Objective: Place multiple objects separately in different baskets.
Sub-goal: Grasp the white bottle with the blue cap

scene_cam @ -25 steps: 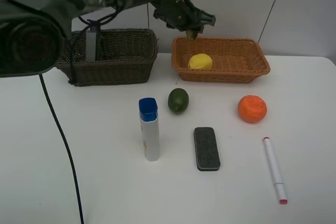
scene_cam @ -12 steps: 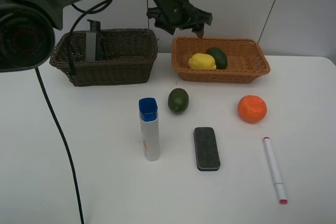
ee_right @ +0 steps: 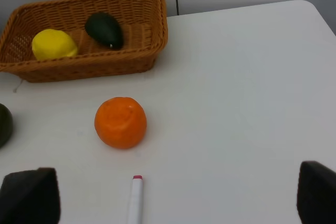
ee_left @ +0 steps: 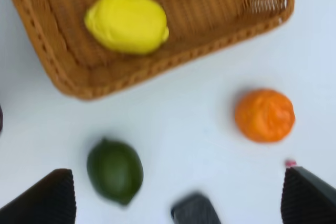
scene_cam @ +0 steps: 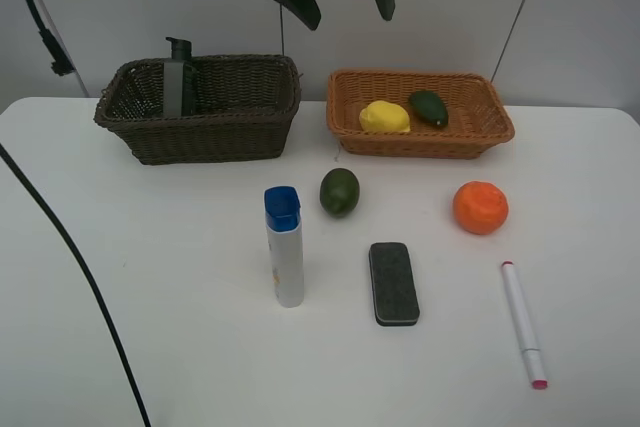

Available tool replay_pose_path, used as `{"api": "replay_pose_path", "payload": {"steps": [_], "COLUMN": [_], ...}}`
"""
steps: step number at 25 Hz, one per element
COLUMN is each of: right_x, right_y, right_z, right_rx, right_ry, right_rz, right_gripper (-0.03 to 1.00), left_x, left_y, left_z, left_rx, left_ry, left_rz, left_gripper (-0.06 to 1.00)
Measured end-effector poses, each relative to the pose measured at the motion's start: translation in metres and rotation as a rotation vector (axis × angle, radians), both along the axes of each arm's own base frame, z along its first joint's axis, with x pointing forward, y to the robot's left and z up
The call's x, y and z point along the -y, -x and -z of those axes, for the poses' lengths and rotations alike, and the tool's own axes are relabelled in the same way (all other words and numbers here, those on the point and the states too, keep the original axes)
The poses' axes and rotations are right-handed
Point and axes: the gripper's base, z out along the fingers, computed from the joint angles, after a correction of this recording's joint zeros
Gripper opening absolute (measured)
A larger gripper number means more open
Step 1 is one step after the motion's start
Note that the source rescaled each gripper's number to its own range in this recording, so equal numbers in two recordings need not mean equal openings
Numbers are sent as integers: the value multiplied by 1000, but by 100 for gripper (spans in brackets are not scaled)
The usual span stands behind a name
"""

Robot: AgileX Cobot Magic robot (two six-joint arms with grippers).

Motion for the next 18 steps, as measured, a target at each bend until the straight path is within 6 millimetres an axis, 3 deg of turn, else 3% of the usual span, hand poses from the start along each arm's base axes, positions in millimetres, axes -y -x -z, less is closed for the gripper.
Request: {"api": "replay_pose_path", "payload": {"steps": [4,7,10,13,18], "right_x": [0,0,0,0,0], "right_y": [0,0,0,0,0], "right_z": [0,0,0,0,0], "right_rx": [0,0,0,0,0], "right_ry": [0,0,0,0,0], "right_rz": [0,0,0,0,0], "right_gripper": [99,99,99,99,99], "left_x": [-19,-33,-43,-44,-49], "left_y": [58,107,143,159,167], "left_z": [-13,-11,-2,15,42], "left_rx": [-86,-164,-213,-247,-298], "left_ry": [-32,-65,-109,-177,-267], "left_rz": [-9,-29,-57,-88,-194], "left_gripper": [100,100,100,100,100]}}
